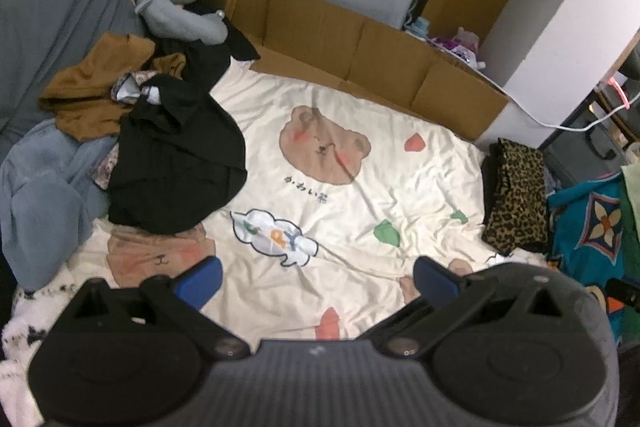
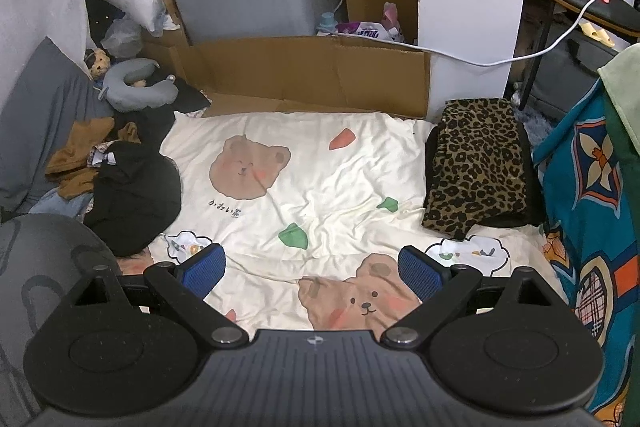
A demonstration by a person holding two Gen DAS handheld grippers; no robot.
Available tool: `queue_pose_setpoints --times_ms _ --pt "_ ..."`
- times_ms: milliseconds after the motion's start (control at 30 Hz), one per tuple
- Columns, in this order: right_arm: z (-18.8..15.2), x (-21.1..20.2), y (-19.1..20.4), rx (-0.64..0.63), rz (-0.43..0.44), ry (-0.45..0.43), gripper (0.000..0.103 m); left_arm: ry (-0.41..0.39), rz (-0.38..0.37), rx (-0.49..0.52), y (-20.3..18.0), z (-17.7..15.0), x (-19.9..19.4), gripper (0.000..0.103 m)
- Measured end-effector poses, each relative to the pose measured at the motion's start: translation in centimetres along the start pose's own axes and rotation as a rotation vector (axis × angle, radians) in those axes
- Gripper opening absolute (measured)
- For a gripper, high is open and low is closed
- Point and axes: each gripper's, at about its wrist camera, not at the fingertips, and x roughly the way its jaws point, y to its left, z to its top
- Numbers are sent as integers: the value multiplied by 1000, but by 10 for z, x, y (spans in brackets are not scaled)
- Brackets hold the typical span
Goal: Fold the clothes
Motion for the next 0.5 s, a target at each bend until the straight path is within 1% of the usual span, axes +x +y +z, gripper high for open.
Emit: queue_pose_setpoints --times_ms 267,500 --pt "-2 -2 -4 14 10 -1 97 2 8 8 -5 -1 1 103" --pt "-2 -2 -7 29 15 -5 97 -23 19 27 -11 -3 -3 103"
